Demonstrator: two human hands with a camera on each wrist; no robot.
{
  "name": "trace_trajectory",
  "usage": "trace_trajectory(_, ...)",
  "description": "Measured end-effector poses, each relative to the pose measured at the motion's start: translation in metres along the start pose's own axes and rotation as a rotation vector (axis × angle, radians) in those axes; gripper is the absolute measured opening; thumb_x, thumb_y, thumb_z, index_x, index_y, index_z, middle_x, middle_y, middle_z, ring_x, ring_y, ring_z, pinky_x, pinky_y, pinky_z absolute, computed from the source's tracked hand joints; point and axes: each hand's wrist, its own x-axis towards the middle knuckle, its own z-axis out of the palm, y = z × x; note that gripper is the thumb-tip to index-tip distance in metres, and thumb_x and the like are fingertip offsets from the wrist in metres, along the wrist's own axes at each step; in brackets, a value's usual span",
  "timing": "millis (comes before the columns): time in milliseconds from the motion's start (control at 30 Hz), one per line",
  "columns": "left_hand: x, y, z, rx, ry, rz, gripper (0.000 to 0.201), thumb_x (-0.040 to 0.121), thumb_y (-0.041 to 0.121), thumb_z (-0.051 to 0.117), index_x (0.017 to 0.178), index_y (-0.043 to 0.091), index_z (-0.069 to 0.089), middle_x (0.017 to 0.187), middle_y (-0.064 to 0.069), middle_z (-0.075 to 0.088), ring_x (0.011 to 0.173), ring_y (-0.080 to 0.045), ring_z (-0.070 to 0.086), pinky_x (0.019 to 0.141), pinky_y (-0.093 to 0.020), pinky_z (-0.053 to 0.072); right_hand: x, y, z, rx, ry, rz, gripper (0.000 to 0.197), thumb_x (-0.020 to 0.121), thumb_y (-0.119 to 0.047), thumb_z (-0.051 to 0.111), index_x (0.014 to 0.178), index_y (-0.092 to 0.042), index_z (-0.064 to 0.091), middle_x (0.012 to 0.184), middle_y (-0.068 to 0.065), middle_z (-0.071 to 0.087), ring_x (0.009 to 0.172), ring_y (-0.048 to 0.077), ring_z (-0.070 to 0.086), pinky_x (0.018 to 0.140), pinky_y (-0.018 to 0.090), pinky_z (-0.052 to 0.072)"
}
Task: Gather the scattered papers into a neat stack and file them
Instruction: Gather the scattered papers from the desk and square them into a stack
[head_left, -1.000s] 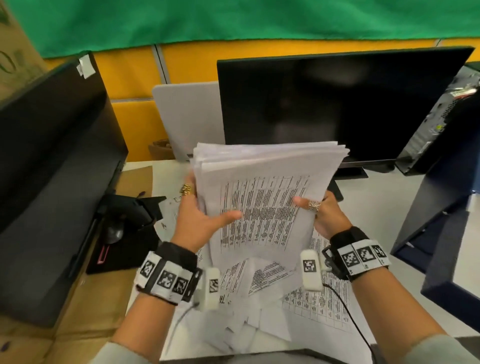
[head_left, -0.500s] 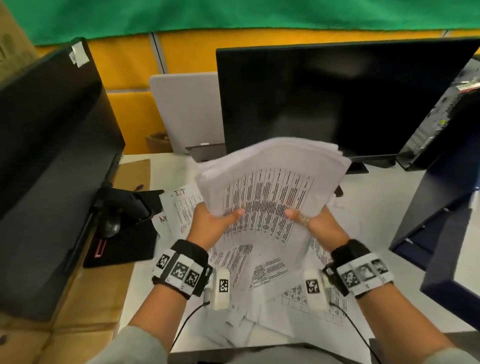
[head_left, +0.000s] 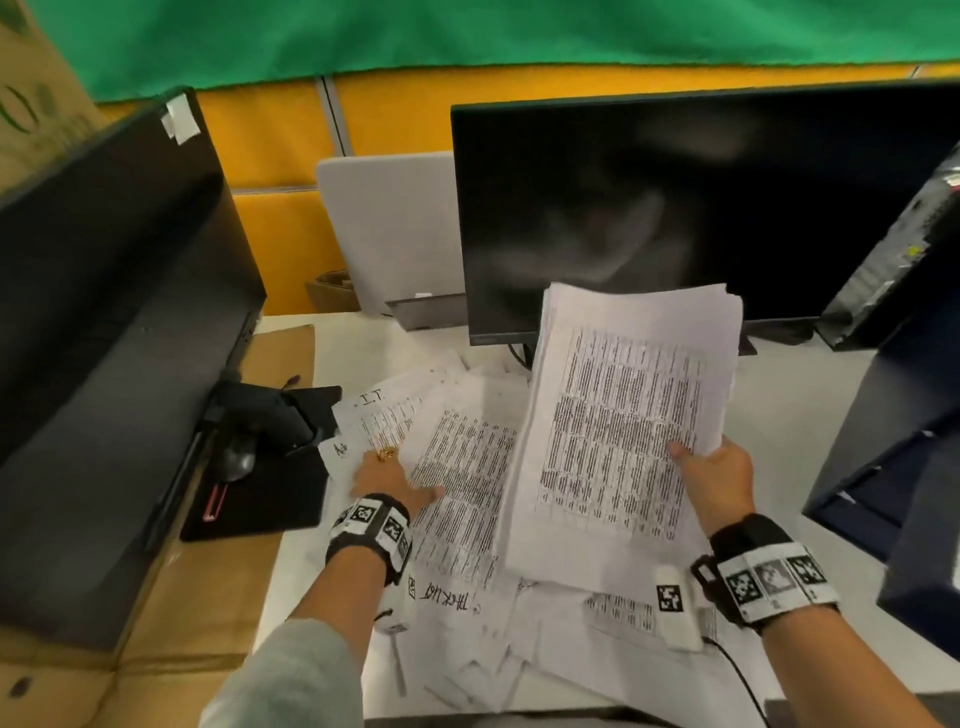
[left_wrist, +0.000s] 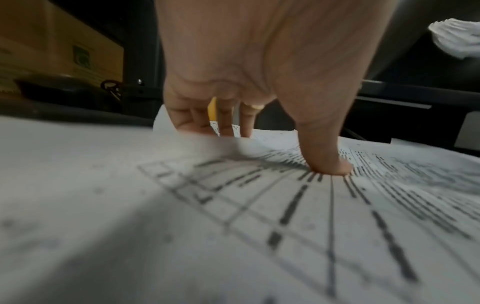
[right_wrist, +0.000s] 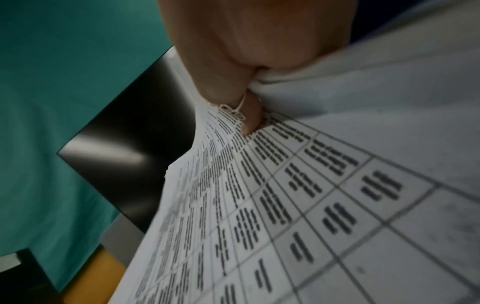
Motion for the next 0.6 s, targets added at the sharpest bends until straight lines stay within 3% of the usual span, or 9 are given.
trace_trajectory(33, -0.001, 0.002, 0.001, -0.070, -0.016, -0.014, 0.099, 0.068, 0.055, 0.072, 0.142, 0.007, 0.025, 0.146, -0.015, 0.032, 0.130, -0.034, 0.039, 0.104, -0.044, 0.040, 0.000, 0.003, 0.000, -0.013, -0.006, 0.025, 0.037, 0.085, -0.009, 0.063, 0.120, 0.001, 0.055, 0.094, 0.015, 0.061, 0.080, 0.028, 0.057, 0.077, 0.037, 0.052)
trace_trajectory(100, 0.000, 0.006, 0.003, -0.213, -0.025, -0.014, 0.076, 0.078, 0.041, 0.070, 0.134, 0.002, 0.036, 0.136, -0.018, 0.047, 0.122, -0.034, 0.049, 0.098, -0.039, 0.044, -0.001, 0.009, -0.002, -0.019, -0.012, 0.067, 0.039, 0.085, -0.009, 0.063, 0.122, 0.000, 0.054, 0.092, 0.012, 0.059, 0.080, 0.028, 0.056, 0.077, 0.036, 0.051)
trace_trajectory(200, -0.002, 0.006, 0.002, -0.392, 0.082, -0.041, 0.038, 0.092, 0.029, 0.053, 0.117, -0.001, 0.053, 0.121, -0.021, 0.058, 0.108, -0.035, 0.056, 0.089, -0.039, 0.045, -0.002, 0.016, -0.006, 0.024, -0.033, 0.126, 0.040, 0.085, -0.008, 0.063, 0.123, -0.001, 0.054, 0.099, 0.016, 0.062, 0.088, 0.032, 0.059, 0.084, 0.040, 0.051)
trace_trajectory(300, -0.008, 0.000, -0.002, -0.500, 0.185, -0.182, 0.042, 0.094, 0.027, 0.051, 0.119, -0.005, 0.051, 0.124, -0.025, 0.054, 0.114, -0.039, 0.052, 0.093, -0.040, 0.043, -0.002, 0.018, -0.010, 0.054, -0.041, 0.151, 0.040, 0.084, -0.004, 0.062, 0.123, 0.001, 0.053, 0.105, 0.020, 0.062, 0.093, 0.035, 0.060, 0.085, 0.039, 0.049)
trace_trajectory(400, -0.004, -0.006, -0.005, -0.367, 0.146, -0.287, 0.048, 0.092, 0.031, 0.051, 0.124, -0.004, 0.047, 0.129, -0.024, 0.047, 0.117, -0.039, 0.048, 0.099, -0.041, 0.043, -0.001, 0.022, -0.009, 0.058, -0.043, 0.185, 0.040, 0.084, -0.005, 0.062, 0.123, 0.001, 0.053, 0.110, 0.022, 0.062, 0.100, 0.037, 0.059, 0.090, 0.043, 0.049)
trace_trajectory(500, -0.001, -0.003, -0.003, -0.271, 0.151, -0.312, 0.043, 0.090, 0.028, 0.053, 0.119, -0.003, 0.051, 0.131, -0.023, 0.043, 0.119, -0.037, 0.044, 0.100, -0.043, 0.041, -0.002, 0.025, -0.005, 0.060, -0.048, 0.226, 0.040, 0.084, -0.005, 0.062, 0.122, 0.000, 0.054, 0.112, 0.022, 0.062, 0.102, 0.038, 0.059, 0.090, 0.044, 0.049)
trace_trajectory(600, -0.002, -0.001, 0.001, -0.177, 0.370, -0.245, 0.043, 0.088, 0.031, 0.058, 0.115, -0.002, 0.056, 0.137, -0.018, 0.034, 0.123, -0.035, 0.036, 0.100, -0.046, 0.036, -0.002, 0.029, -0.003, 0.075, -0.051, 0.265, 0.039, 0.084, -0.004, 0.062, 0.122, 0.001, 0.054, 0.114, 0.023, 0.062, 0.100, 0.037, 0.059, 0.090, 0.044, 0.049)
